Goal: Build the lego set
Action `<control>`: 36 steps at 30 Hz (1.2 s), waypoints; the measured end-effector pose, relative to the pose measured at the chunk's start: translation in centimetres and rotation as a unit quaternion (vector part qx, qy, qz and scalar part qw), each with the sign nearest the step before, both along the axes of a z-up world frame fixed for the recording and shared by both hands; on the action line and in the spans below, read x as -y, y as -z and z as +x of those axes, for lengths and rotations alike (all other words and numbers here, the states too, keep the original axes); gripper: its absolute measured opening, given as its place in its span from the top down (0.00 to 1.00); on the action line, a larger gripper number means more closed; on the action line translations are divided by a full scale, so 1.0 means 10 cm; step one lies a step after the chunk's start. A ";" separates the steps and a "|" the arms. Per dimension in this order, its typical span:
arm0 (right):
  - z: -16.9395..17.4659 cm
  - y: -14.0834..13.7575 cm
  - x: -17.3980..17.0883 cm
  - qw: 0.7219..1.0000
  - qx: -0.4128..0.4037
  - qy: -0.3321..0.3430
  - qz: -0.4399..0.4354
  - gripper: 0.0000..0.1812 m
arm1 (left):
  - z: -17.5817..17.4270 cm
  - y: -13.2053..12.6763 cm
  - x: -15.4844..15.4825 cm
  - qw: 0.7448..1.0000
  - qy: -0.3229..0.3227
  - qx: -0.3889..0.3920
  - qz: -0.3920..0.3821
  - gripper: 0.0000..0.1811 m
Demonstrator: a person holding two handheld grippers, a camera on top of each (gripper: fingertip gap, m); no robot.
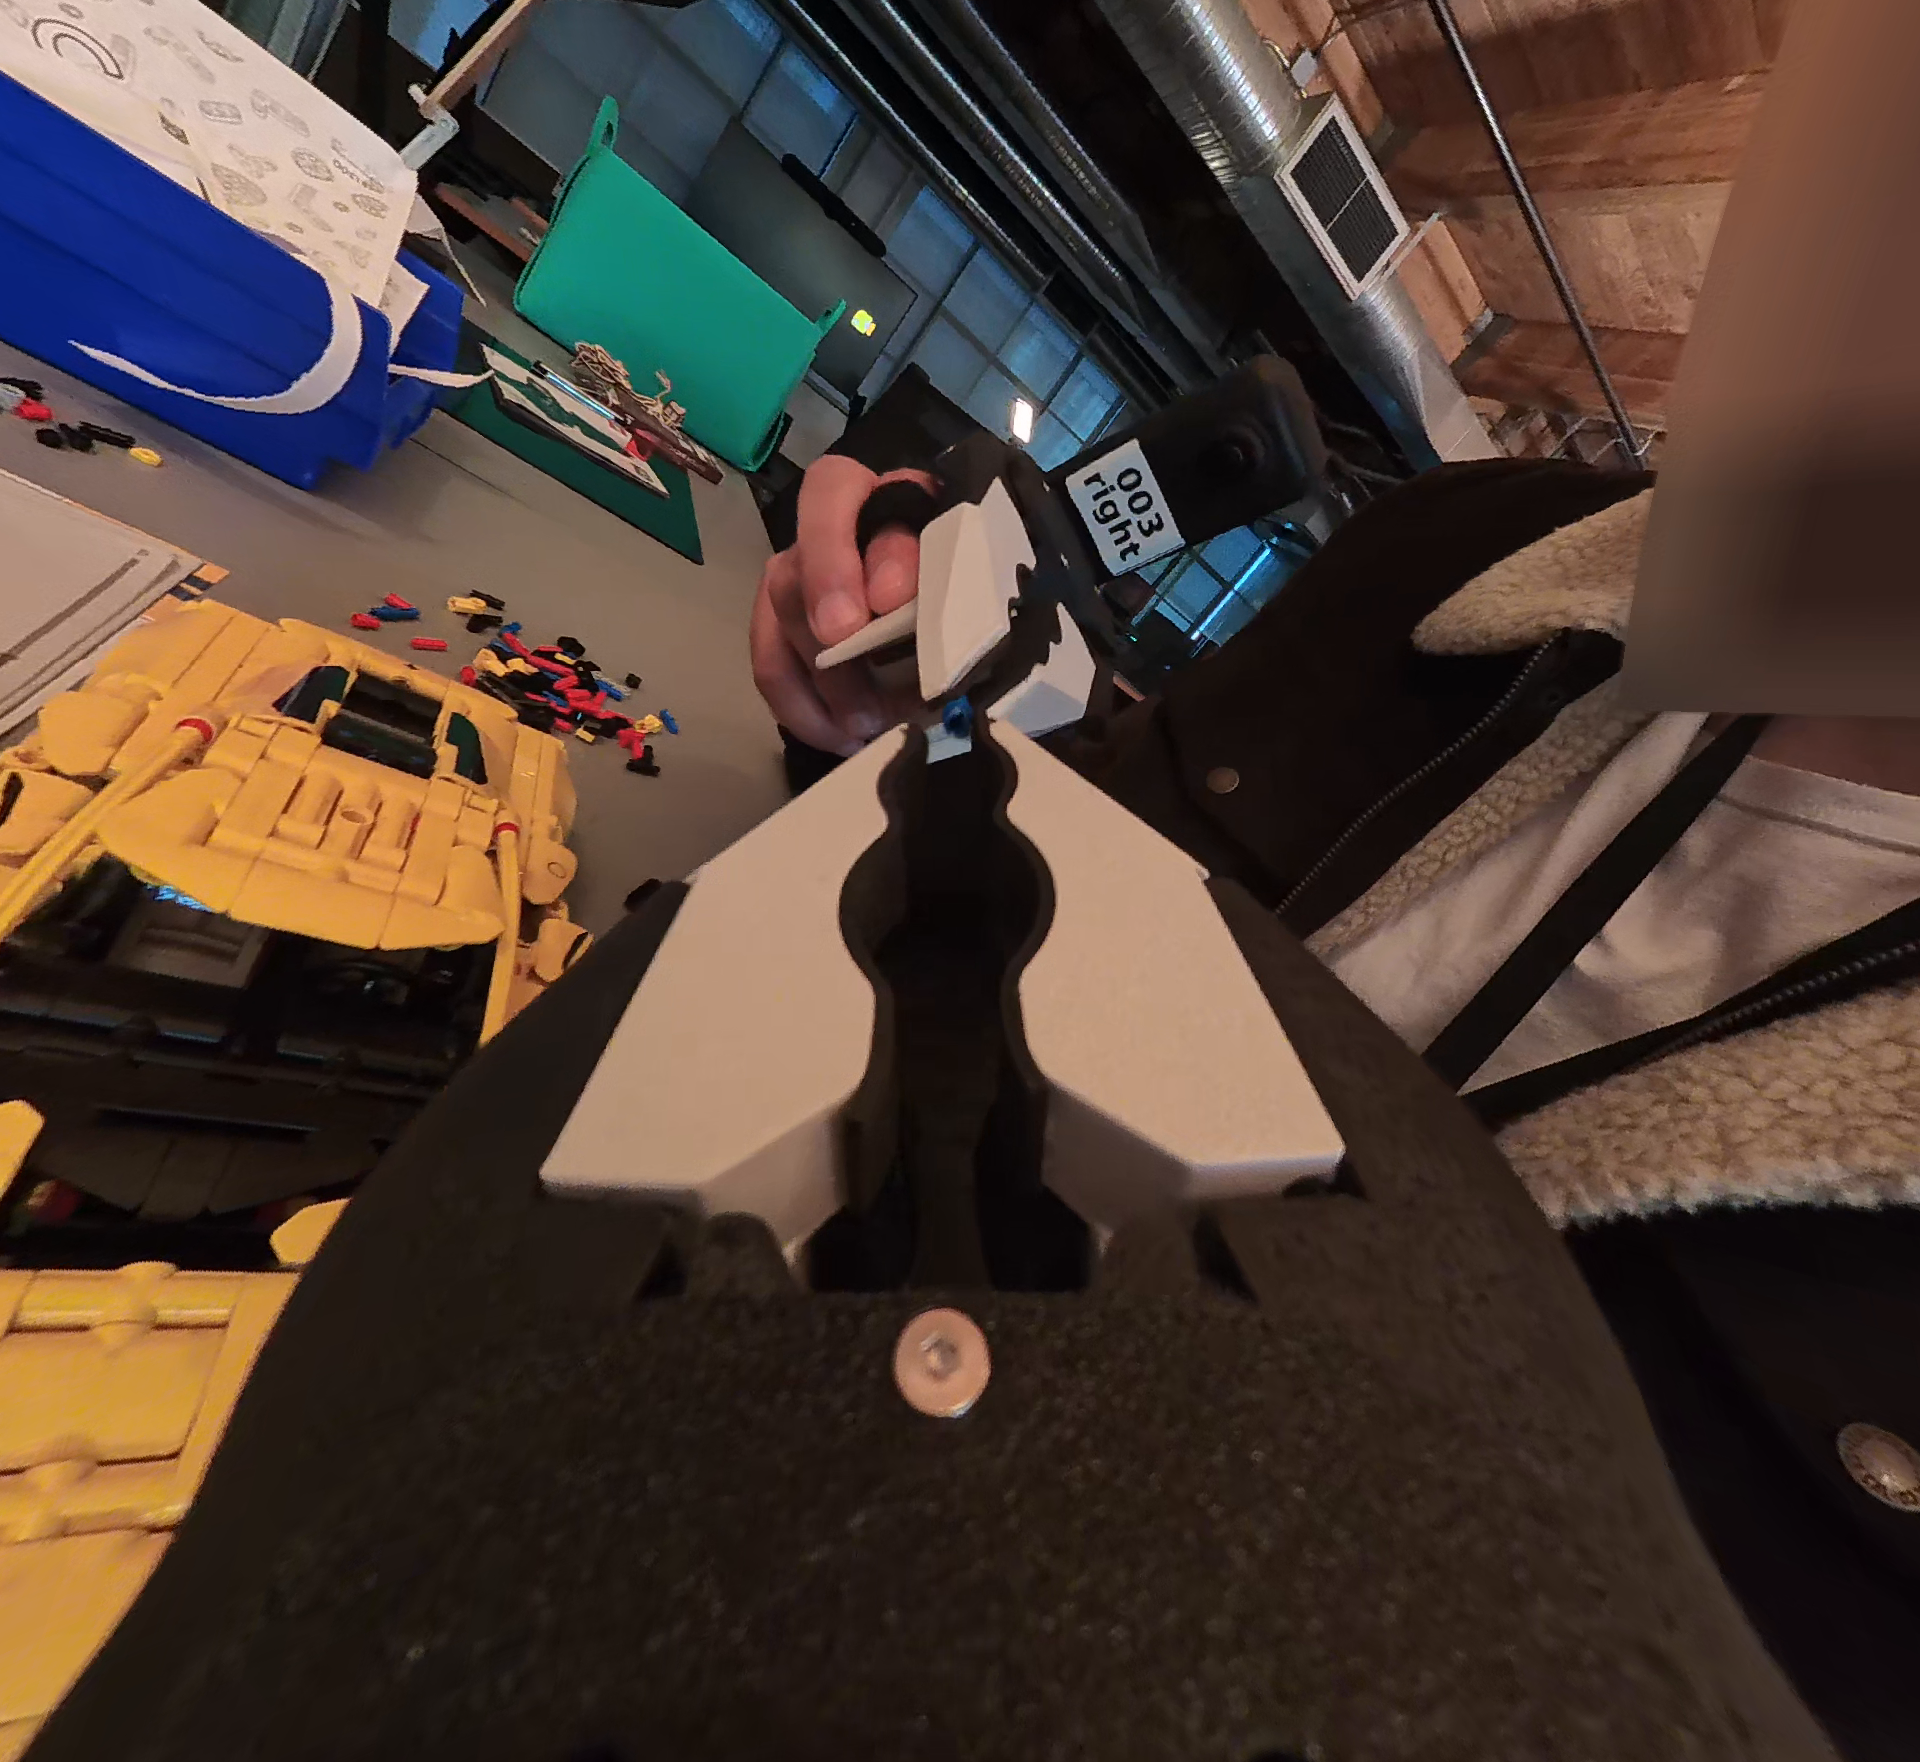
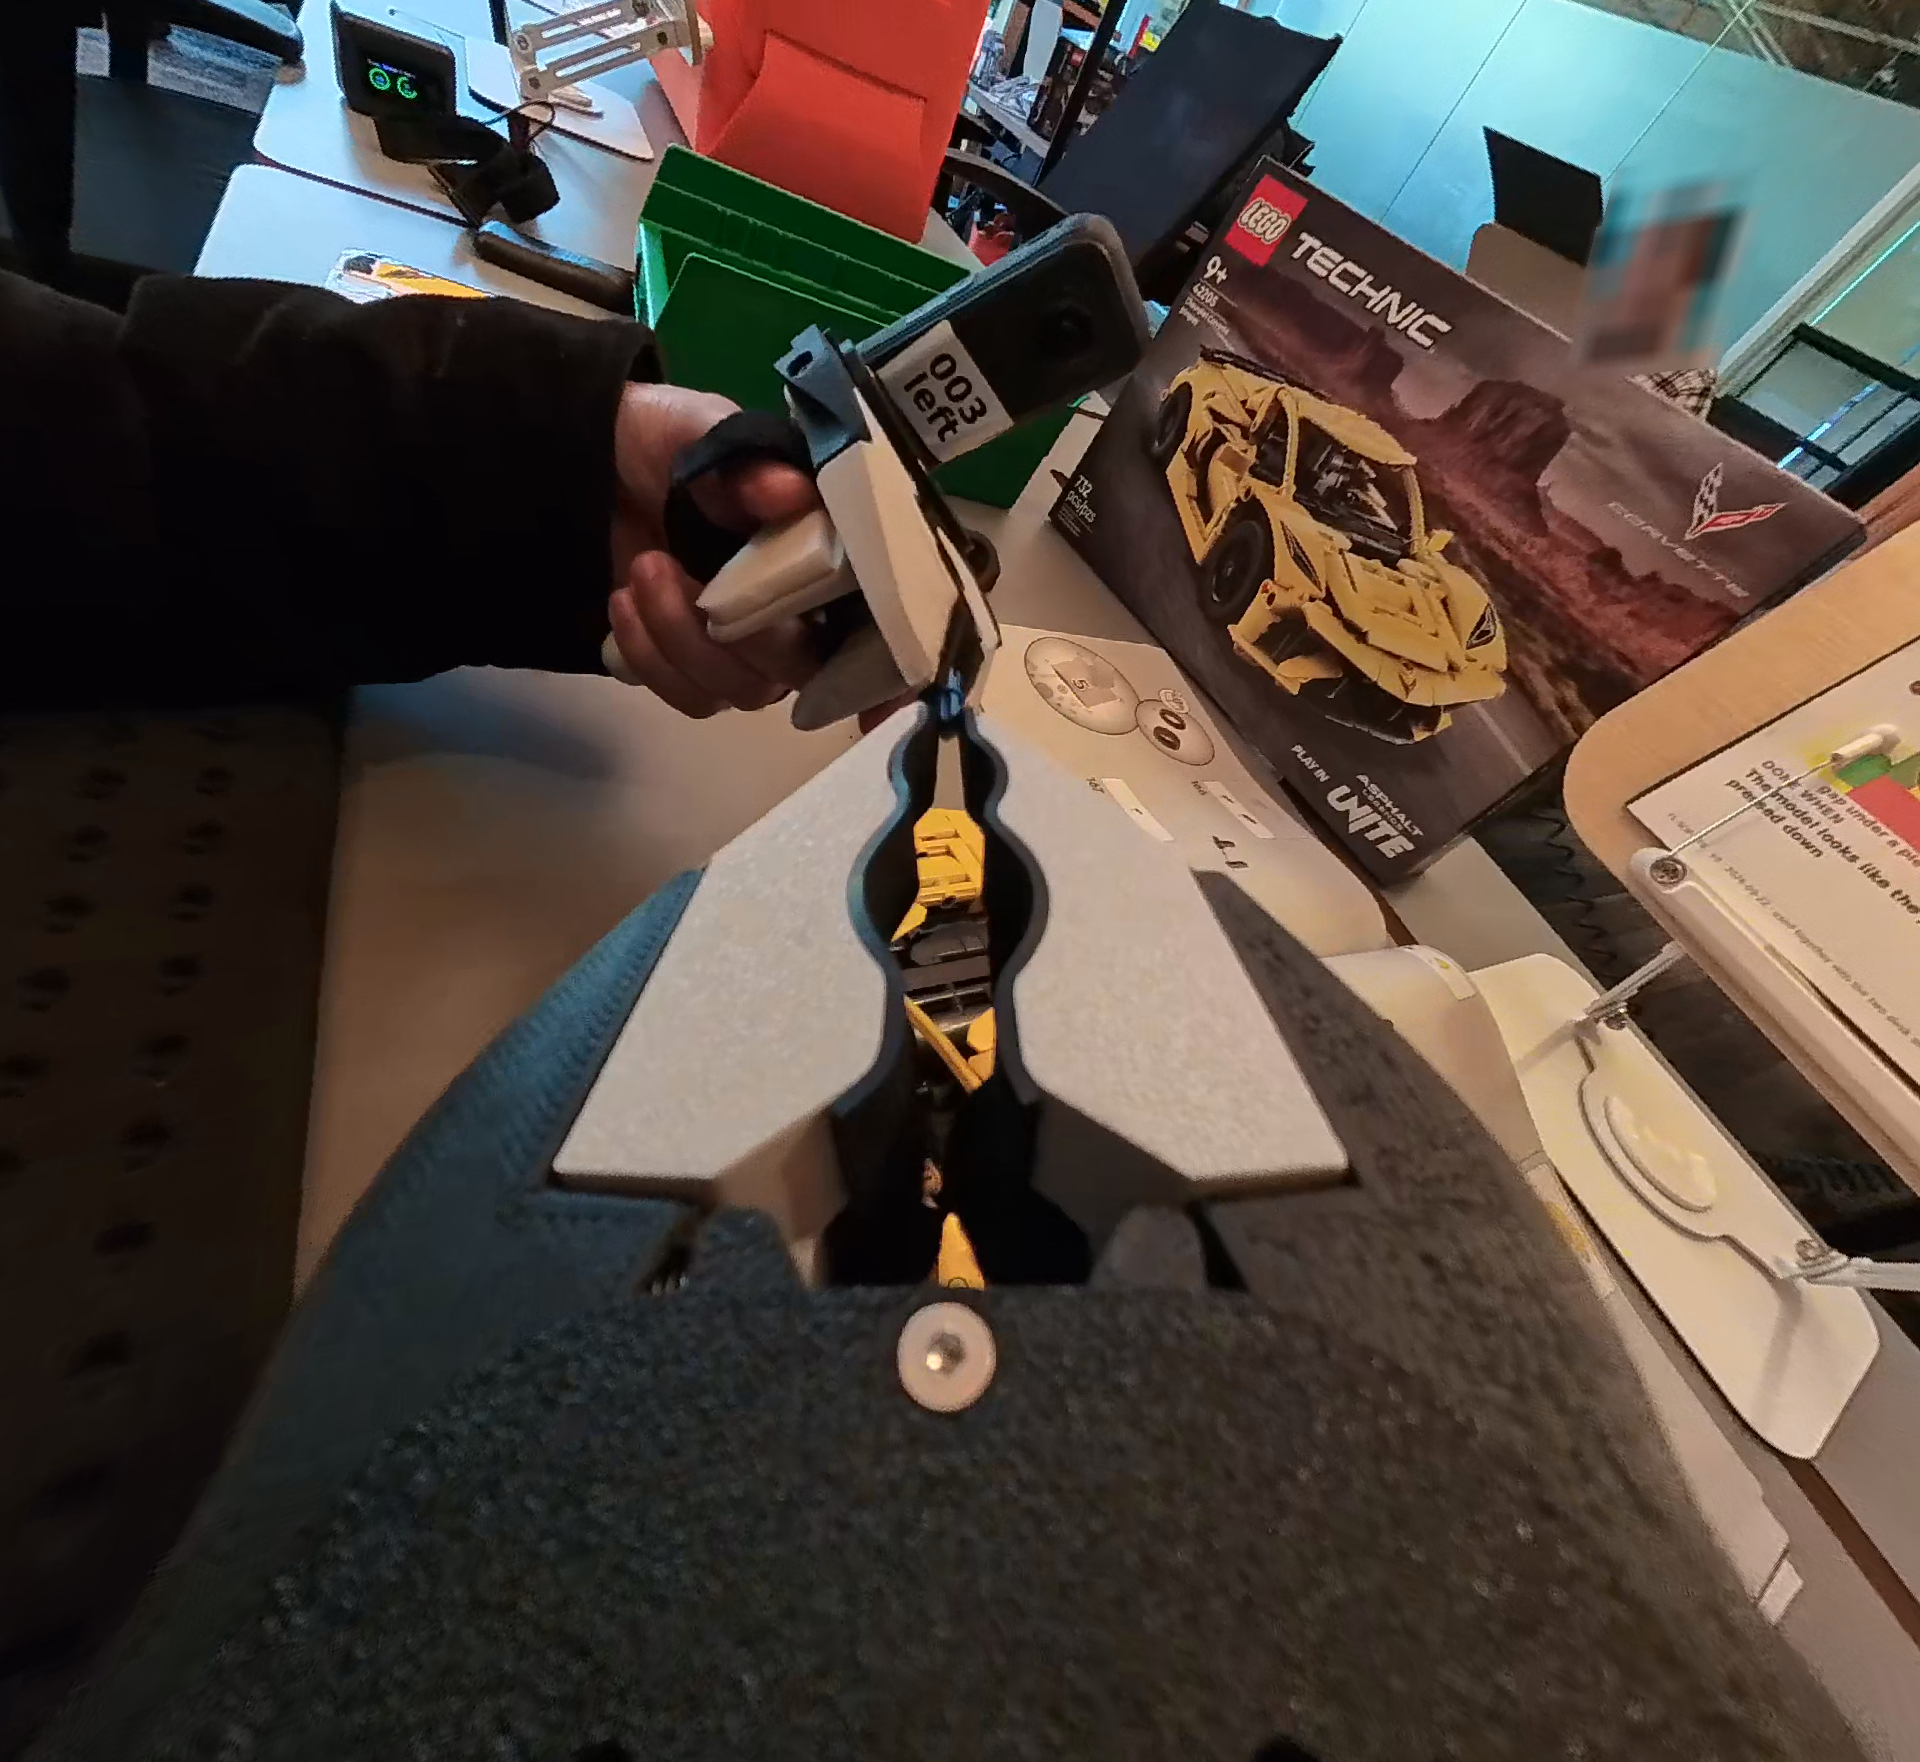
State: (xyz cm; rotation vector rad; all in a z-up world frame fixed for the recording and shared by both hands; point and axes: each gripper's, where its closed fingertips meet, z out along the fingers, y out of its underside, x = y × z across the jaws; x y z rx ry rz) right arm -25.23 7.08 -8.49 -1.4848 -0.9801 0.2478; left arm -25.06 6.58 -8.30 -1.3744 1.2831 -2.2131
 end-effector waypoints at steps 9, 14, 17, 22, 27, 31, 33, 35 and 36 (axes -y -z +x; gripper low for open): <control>0.01 0.03 0.00 1.000 -0.005 -0.002 -0.014 0.99 | 0.02 0.03 -0.01 1.000 -0.007 -0.006 0.008 0.94; -0.02 0.08 0.00 1.000 -0.002 -0.007 -0.024 0.99 | 0.02 0.02 0.01 1.000 -0.003 -0.005 0.006 0.94; -0.03 0.07 0.00 1.000 -0.005 -0.009 -0.023 0.99 | 0.02 0.02 0.01 1.000 -0.002 -0.005 0.007 0.95; -0.03 0.08 0.00 1.000 0.005 -0.005 -0.016 0.99 | 0.01 0.02 0.02 1.000 0.000 -0.005 0.006 0.97; -0.02 0.07 -0.01 1.000 0.012 -0.003 -0.008 0.99 | 0.01 0.02 0.02 1.000 0.002 -0.007 0.001 0.97; -0.02 0.07 -0.01 1.000 0.014 -0.002 -0.010 0.99 | 0.01 0.03 0.02 1.000 0.002 -0.008 0.003 0.97; -0.02 0.08 0.00 1.000 0.017 -0.001 -0.006 0.99 | 0.01 0.03 0.02 1.000 0.003 -0.010 0.002 0.97; 0.00 0.09 -0.01 1.000 0.023 0.000 -0.005 0.99 | 0.02 0.05 0.02 1.000 0.002 -0.013 0.004 0.97; 0.00 0.10 -0.01 1.000 0.030 0.000 -0.003 0.99 | 0.03 0.06 0.02 1.000 0.001 -0.016 0.009 0.97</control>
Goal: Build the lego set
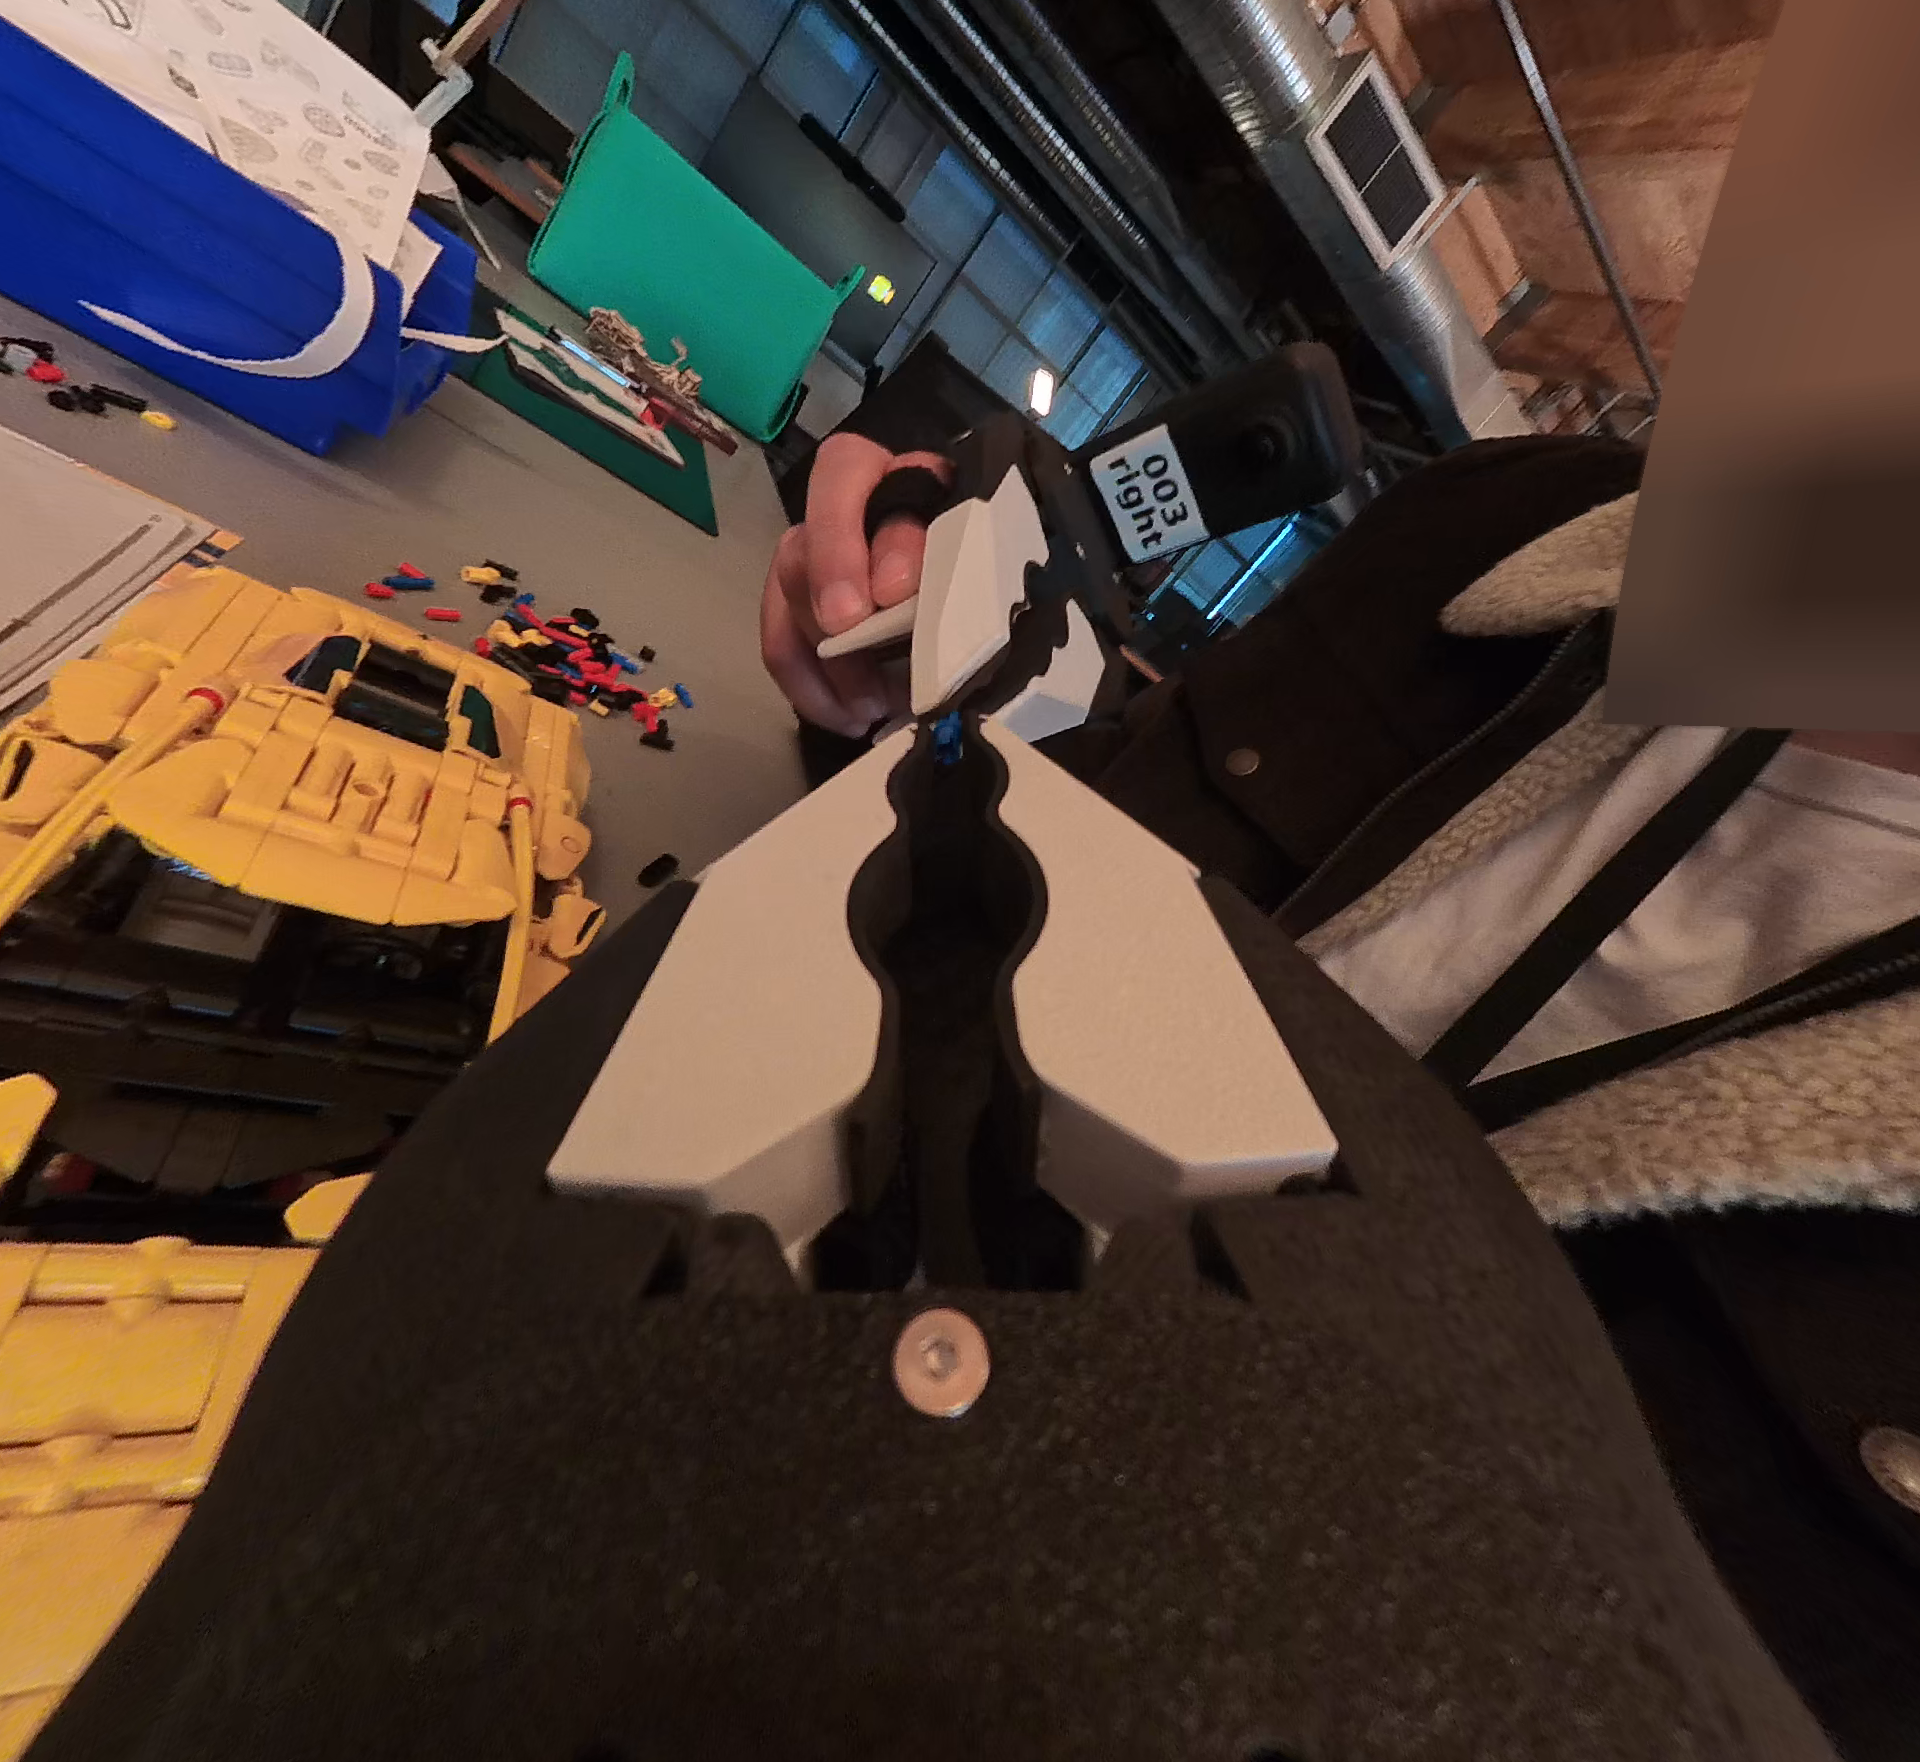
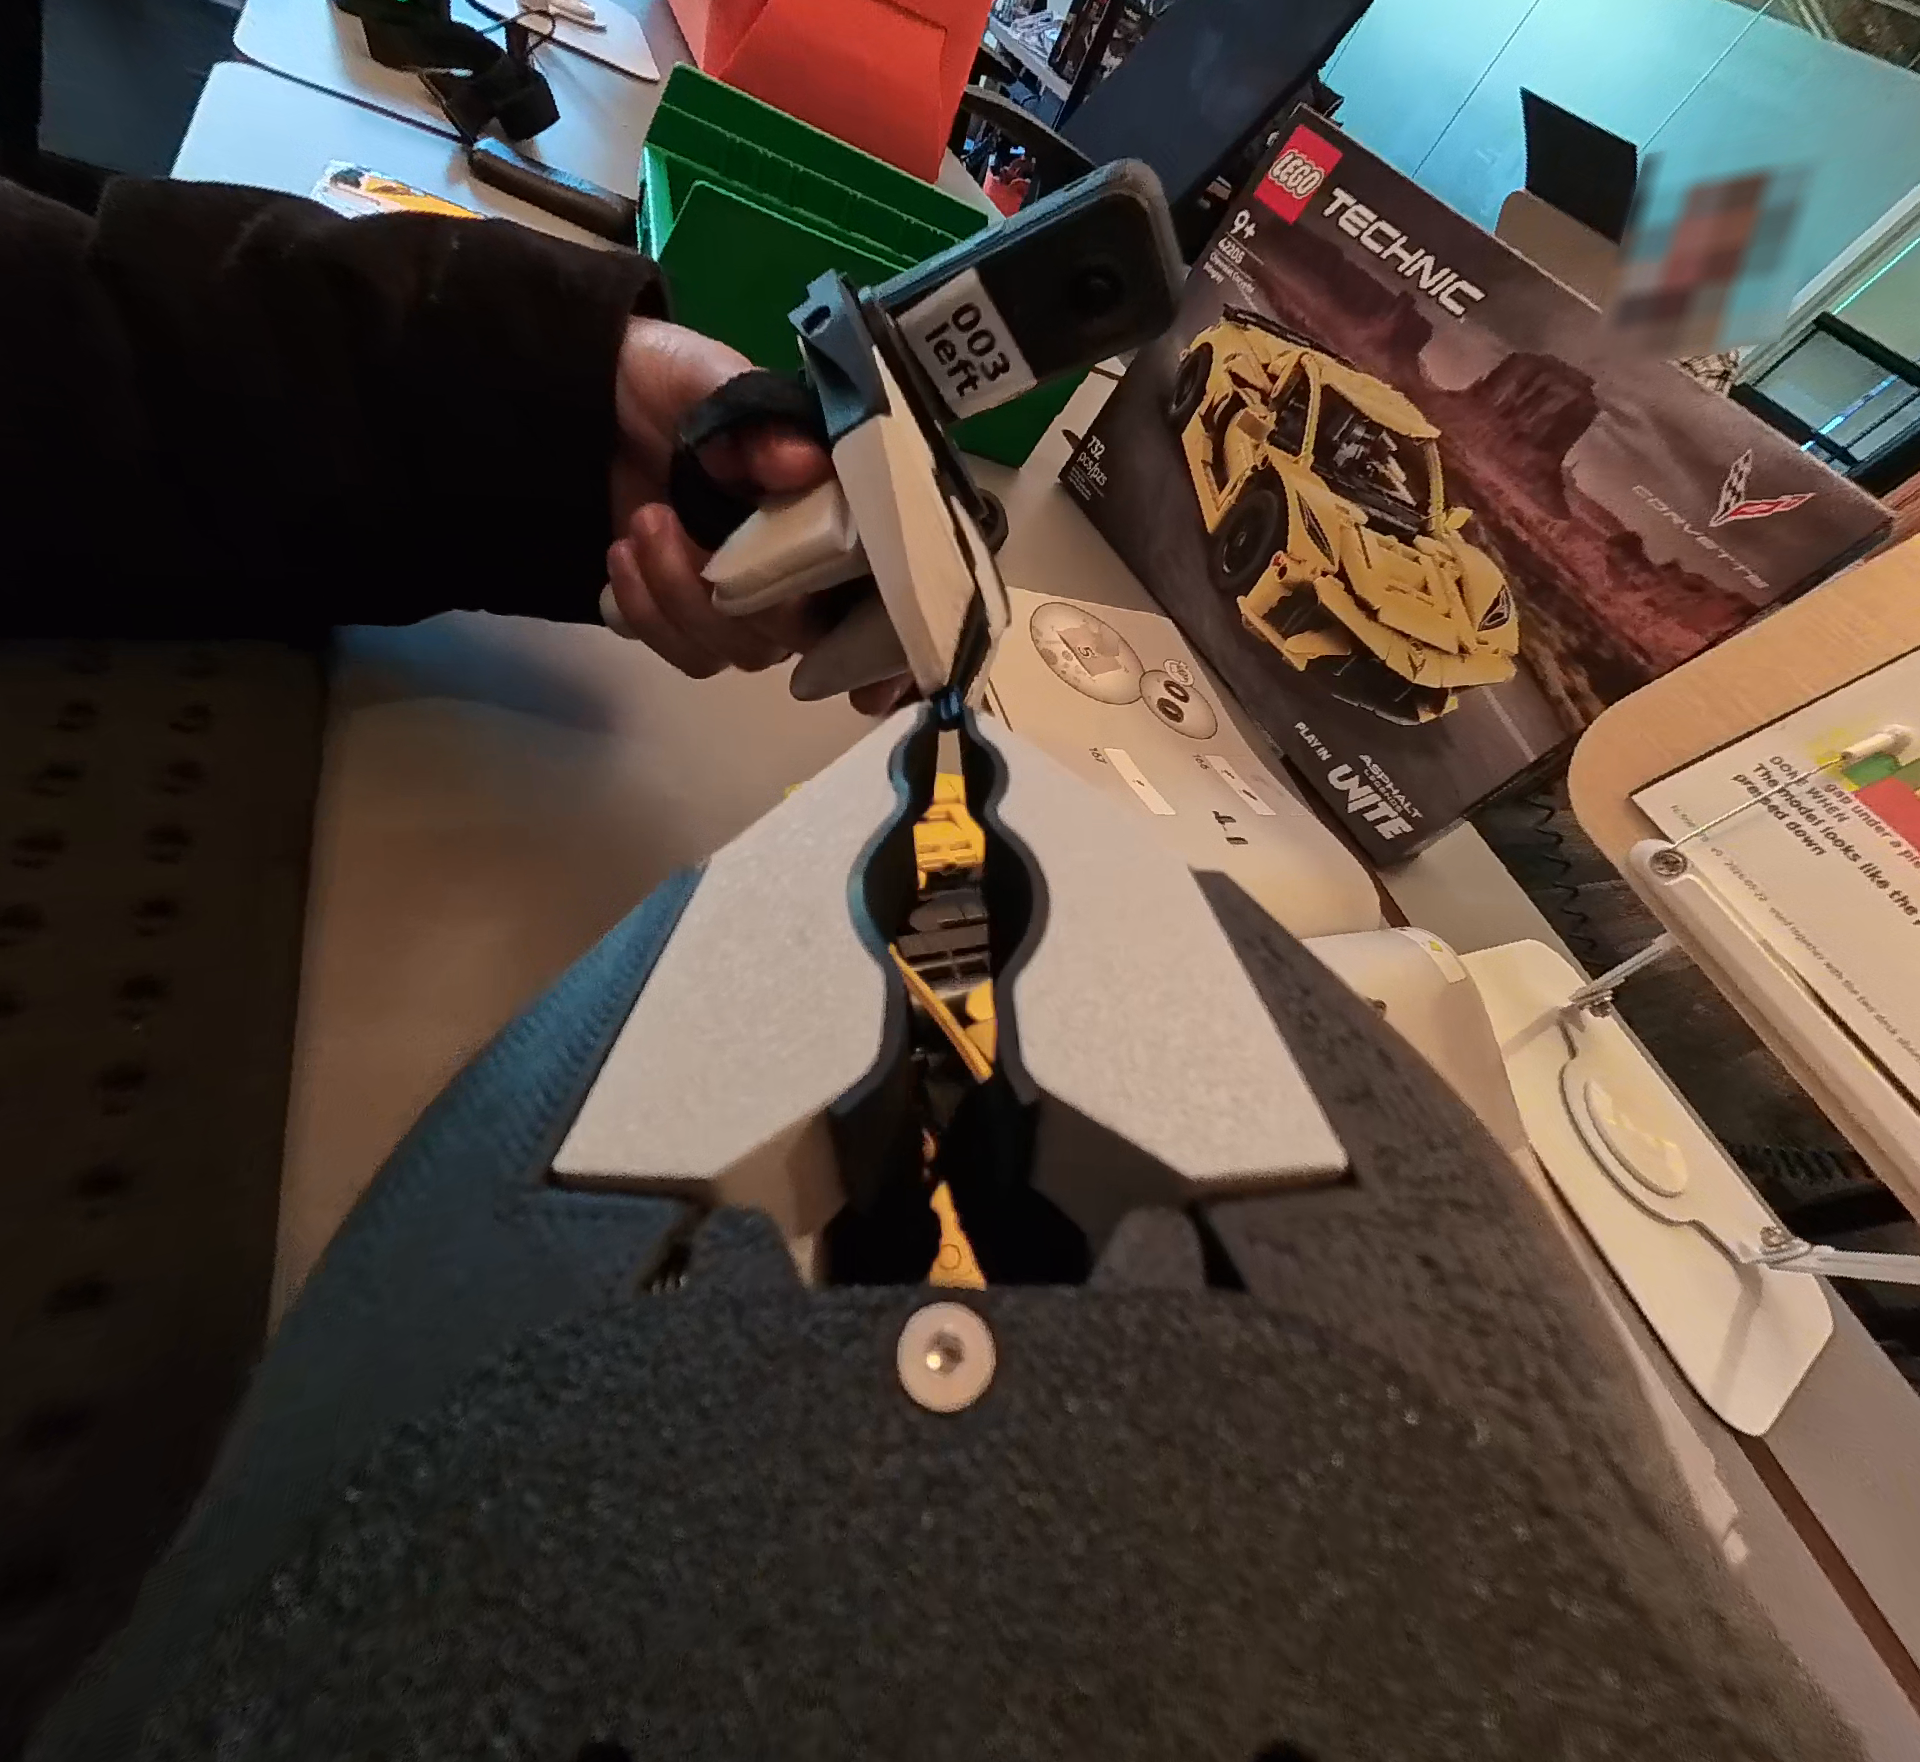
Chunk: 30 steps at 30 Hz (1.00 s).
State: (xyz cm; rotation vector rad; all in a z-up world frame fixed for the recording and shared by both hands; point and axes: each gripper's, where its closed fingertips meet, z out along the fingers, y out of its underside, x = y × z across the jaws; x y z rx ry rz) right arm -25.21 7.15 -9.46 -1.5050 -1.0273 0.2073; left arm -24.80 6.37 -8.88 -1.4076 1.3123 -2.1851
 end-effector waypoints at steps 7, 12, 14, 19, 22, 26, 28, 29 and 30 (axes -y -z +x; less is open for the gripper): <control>0.37 -0.11 0.12 0.997 -0.070 0.018 -0.026 0.97 | -0.04 -0.01 -0.10 0.999 -0.025 0.003 0.025 0.98; 1.31 0.55 0.41 0.970 -0.045 0.102 -0.215 0.90 | -0.06 -0.06 -0.28 0.997 -0.068 0.012 0.017 0.98; 1.39 0.91 0.65 0.944 -0.020 0.117 -0.309 0.88 | -0.08 -0.09 -0.32 0.997 -0.077 0.022 0.015 0.98; 1.34 1.43 0.85 0.915 0.071 0.152 -0.366 0.88 | -0.14 -0.12 -0.41 0.995 -0.095 0.036 0.016 0.97; 1.30 1.49 0.79 0.917 0.083 0.156 -0.358 0.92 | -0.17 -0.14 -0.43 0.994 -0.099 0.042 0.012 0.97; 1.36 1.58 0.75 0.911 0.118 0.162 -0.360 0.93 | -0.17 -0.13 -0.41 0.994 -0.095 0.041 0.017 0.97; 1.35 1.58 0.75 0.912 0.118 0.158 -0.360 0.93 | -0.16 -0.12 -0.41 0.995 -0.094 0.038 0.016 0.97; 1.34 1.58 0.75 0.913 0.116 0.155 -0.360 0.93 | -0.16 -0.12 -0.41 0.995 -0.094 0.038 0.016 0.97; 1.33 1.58 0.74 0.913 0.117 0.153 -0.361 0.93 | -0.16 -0.12 -0.41 0.995 -0.095 0.038 0.016 0.98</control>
